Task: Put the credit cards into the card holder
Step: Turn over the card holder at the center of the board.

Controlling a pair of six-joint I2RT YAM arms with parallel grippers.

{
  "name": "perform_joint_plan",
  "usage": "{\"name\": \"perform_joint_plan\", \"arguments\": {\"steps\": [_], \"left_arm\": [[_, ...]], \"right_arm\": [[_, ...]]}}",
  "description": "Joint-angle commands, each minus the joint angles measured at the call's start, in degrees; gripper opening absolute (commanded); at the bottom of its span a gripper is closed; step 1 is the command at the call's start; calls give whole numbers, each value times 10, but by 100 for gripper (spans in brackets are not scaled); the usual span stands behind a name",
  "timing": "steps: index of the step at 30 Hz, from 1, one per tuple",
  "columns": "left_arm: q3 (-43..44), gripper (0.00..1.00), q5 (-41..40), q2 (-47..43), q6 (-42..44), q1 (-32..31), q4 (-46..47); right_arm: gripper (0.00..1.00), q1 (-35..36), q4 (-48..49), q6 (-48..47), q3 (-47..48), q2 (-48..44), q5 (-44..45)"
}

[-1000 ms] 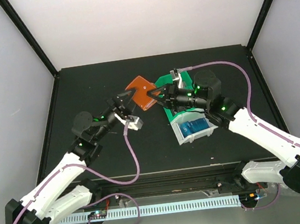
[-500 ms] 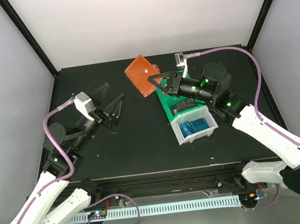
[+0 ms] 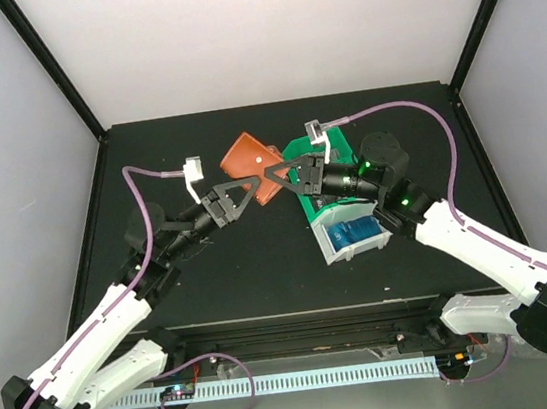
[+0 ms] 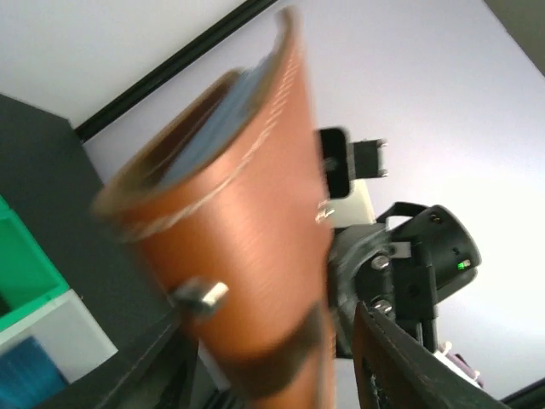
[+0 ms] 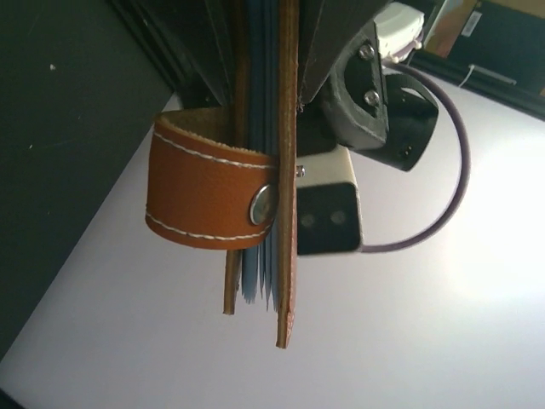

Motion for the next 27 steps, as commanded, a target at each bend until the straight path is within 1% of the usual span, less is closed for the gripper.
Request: {"name": "perform_joint_plan", "arguments": {"steps": [1, 3, 5, 6, 7, 8, 10, 12, 14, 16, 19, 22, 25, 27], "left_arm": [[1, 45, 8, -11, -39, -2, 55], [-5, 33, 0, -13, -30, -1, 48], [-9, 20, -10, -18, -10, -1, 26], [-10, 10, -15, -22, 3, 0, 7], [-10, 3, -19, -25, 20, 0, -16], [-11, 2, -22, -30, 40, 0, -38], [-13, 2, -20, -41, 96, 1, -90], [-21, 2, 1, -54, 167, 2, -125], [-27, 2, 40, -64, 256, 3, -166], [-34, 1, 65, -67, 334, 2, -217], [-42, 2, 109, -71, 419, 3, -256], [-42, 2, 173, -81, 491, 2, -258], [-48, 1, 187, -97, 529, 2, -239], [-53, 2, 186, -106, 539, 3, -227]], "right_arm": [[9, 10, 57, 8, -20, 5, -34], [11, 11, 59, 7, -31, 2, -39], [16, 12, 51, -7, -42, -5, -38], [21, 11, 37, -21, -49, -10, -32], [29, 11, 16, -37, -53, -17, -22], [38, 10, -22, -61, -58, -24, -6], [52, 11, -85, -107, -70, -47, 41], [60, 10, -139, -147, -82, -70, 92], [65, 9, -168, -174, -97, -95, 128], [67, 9, -180, -186, -106, -113, 143], [68, 9, -208, -198, -88, -111, 139], [70, 9, -254, -216, -53, -85, 119], [70, 9, -272, -232, -36, -55, 61], [70, 11, -276, -236, -35, -45, 47]]}}
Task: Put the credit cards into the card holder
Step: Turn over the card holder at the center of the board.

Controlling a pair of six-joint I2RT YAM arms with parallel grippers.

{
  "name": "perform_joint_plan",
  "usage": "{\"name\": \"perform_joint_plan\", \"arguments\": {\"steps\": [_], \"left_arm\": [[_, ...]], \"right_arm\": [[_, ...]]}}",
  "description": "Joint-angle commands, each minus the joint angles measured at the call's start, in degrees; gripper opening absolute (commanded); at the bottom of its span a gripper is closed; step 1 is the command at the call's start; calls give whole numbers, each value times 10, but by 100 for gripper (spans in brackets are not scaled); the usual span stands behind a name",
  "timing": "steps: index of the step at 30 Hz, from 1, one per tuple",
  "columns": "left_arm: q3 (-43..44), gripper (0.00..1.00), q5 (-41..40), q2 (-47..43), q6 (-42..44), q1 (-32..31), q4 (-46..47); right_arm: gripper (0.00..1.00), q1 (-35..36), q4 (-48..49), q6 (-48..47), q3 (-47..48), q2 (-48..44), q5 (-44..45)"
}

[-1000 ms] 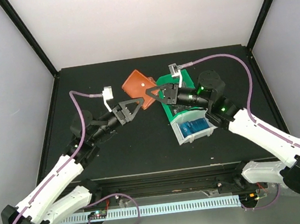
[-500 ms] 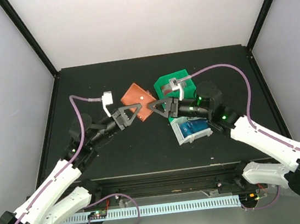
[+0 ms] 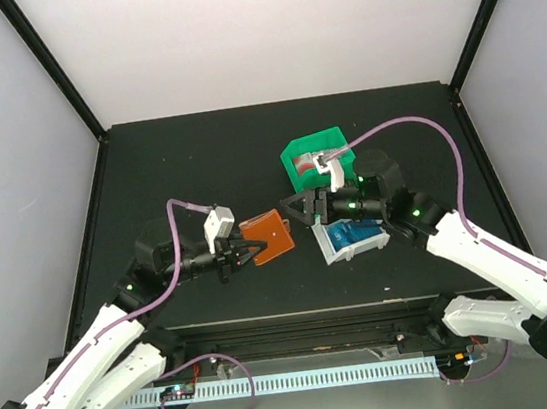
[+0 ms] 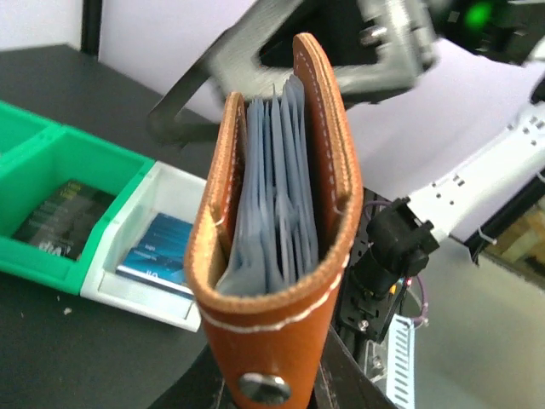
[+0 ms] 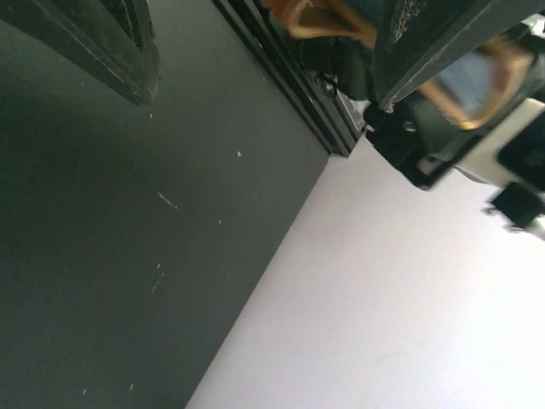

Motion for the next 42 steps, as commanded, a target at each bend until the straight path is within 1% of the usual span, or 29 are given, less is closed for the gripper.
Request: {"name": "perform_joint_plan", "arguments": {"steps": [1, 6, 8, 15, 20, 23, 27, 29, 32, 36, 40, 42], "left_arm": [[-1, 1, 43, -28, 87, 2, 28], [-4, 2, 25, -27, 75, 3, 36], [-5, 2, 23, -23, 69, 2, 39], [-10, 1, -5, -27, 61, 2, 20], [-17, 1, -12, -39, 37, 2, 24], [-19, 2, -26, -37, 13, 3, 3], [-40, 2, -42, -39, -25, 2, -1], [-52, 1, -56, -35, -47, 2, 0], [-61, 2, -83, -15, -77, 2, -21], [-76, 2, -116, 34, -119, 2, -39], [-96, 1, -89, 106, -159, 3, 14], [-99, 2, -89, 148, -173, 2, 40]], "right_arm": [[70, 2, -41, -37, 14, 21, -51], [69, 3, -50, -57, 1, 26, -95], [68, 3, -56, -61, -9, 23, -90], [68, 3, -56, -63, -28, -11, -47], [64, 3, -138, -114, -8, 35, -29], [61, 2, -186, -146, -7, 60, 4], [58, 3, -206, -156, -2, 67, 70], [56, 2, -207, -154, 6, 73, 88], [54, 3, -186, -142, 8, 76, 89], [54, 3, -123, -121, -15, 62, 62], [54, 4, -97, -99, -39, 74, 55], [54, 8, -94, -90, -48, 88, 59]]}}
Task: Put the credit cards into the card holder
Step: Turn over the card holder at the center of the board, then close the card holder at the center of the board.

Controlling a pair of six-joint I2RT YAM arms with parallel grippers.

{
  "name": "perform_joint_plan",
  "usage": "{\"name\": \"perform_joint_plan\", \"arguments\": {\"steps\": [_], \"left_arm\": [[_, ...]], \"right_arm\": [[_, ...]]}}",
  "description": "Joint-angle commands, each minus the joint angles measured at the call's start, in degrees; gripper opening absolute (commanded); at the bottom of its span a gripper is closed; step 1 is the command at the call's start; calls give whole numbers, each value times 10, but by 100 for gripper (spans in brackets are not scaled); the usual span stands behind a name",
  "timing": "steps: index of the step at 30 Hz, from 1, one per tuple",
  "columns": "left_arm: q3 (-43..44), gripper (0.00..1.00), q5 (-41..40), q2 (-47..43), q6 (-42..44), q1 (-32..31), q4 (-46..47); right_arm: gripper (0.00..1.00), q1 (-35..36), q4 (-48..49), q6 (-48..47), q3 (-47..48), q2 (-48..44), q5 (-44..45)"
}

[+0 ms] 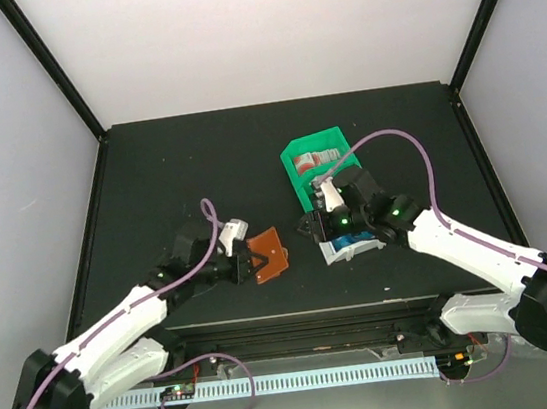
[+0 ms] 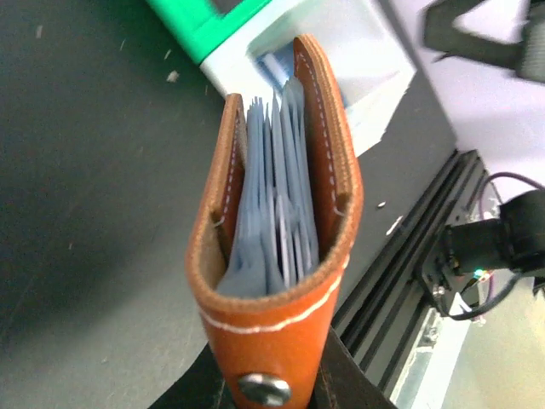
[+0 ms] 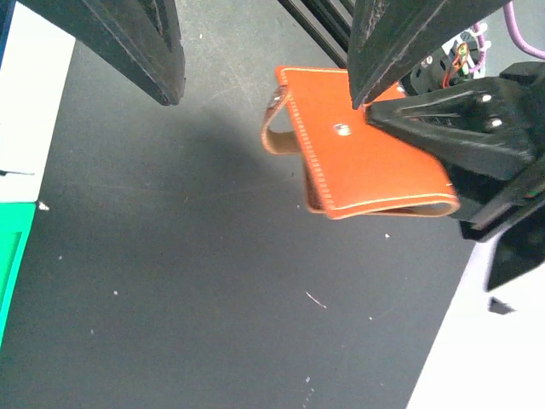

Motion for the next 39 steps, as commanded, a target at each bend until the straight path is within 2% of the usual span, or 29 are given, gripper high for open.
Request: {"name": "perform_joint_plan", "arguments": {"steps": [1, 4, 7, 14, 20, 24, 28, 36, 39], "left_arm": [[-3, 1, 0, 74, -56, 3, 68], [2, 5, 4, 134, -66, 2, 102], [6, 17, -4, 190, -80, 3, 127], [18, 32, -50, 279, -73, 6, 131], [12, 49, -157, 261, -74, 7, 61], [-3, 55, -179, 223, -78, 7, 30], [-19, 56, -190, 190, -86, 7, 13], [-32, 43, -147, 211, -118, 3, 48], [-35, 39, -131, 225, -134, -1, 63]], "right_arm": [[54, 9, 36, 28, -26, 23, 4], [54, 19, 45, 34, -30, 47, 20], [54, 26, 47, 36, -22, 81, 41], [40, 48, 58, 44, 2, 177, 98], [39, 75, 53, 49, 17, 221, 104], [39, 86, 50, 46, 23, 238, 94], [41, 101, 36, 38, 41, 257, 94], [40, 120, 27, 53, 57, 286, 99], [33, 127, 21, 61, 58, 291, 90]]}}
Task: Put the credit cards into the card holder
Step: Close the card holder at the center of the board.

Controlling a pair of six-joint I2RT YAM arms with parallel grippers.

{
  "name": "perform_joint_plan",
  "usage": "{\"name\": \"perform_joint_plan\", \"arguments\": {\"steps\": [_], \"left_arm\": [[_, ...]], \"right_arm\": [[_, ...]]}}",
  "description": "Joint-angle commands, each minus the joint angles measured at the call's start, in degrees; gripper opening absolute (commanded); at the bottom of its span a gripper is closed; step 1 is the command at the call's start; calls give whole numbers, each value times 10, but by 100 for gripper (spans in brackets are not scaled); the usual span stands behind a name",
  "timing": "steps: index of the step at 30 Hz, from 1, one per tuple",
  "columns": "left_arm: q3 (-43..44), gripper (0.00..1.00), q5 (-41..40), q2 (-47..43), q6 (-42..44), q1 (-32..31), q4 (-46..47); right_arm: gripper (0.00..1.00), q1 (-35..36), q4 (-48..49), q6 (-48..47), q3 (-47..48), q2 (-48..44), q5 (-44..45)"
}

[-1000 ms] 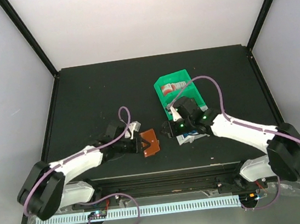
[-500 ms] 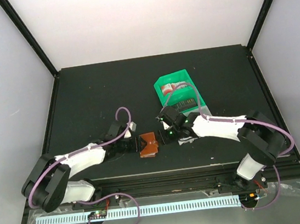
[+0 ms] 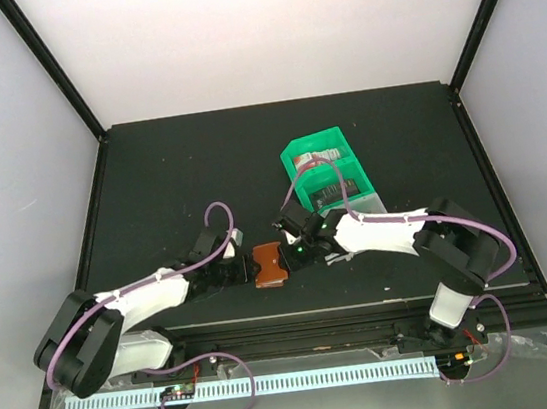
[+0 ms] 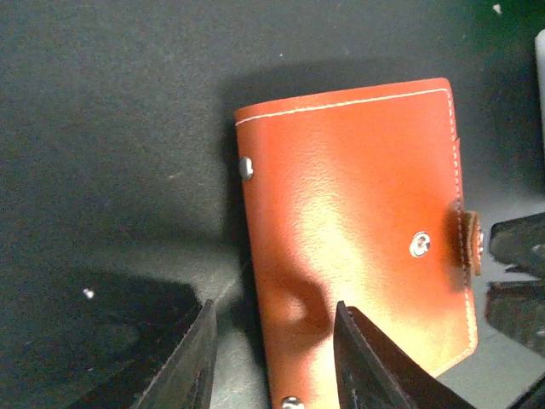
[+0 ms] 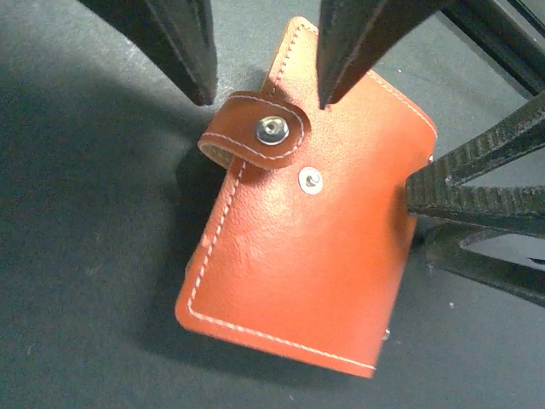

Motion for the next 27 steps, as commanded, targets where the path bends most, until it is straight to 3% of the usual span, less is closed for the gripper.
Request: {"name": "perform_joint_plan", "arguments": {"steps": [1, 7, 14, 18, 22, 27], "left_arm": [[-6, 38, 27, 15, -36, -9, 29], [-32, 34, 32, 15, -84, -33, 69], [-63, 27, 24, 13, -154, -80, 131], [-76, 23, -16, 10, -192, -109, 139], [-93, 23, -47, 8, -244, -134, 158], [-110, 24, -72, 15, -306, -159, 208]], "right_arm": [[32, 11, -14, 14, 12, 10, 1], [15, 18, -3, 24, -18, -1, -30], [12, 17, 9, 15, -28, 1, -73], [16, 17, -66, 3, -3, -26, 18], [27, 18, -146, 8, 22, -61, 120], [39, 20, -183, 12, 47, -60, 170]]}}
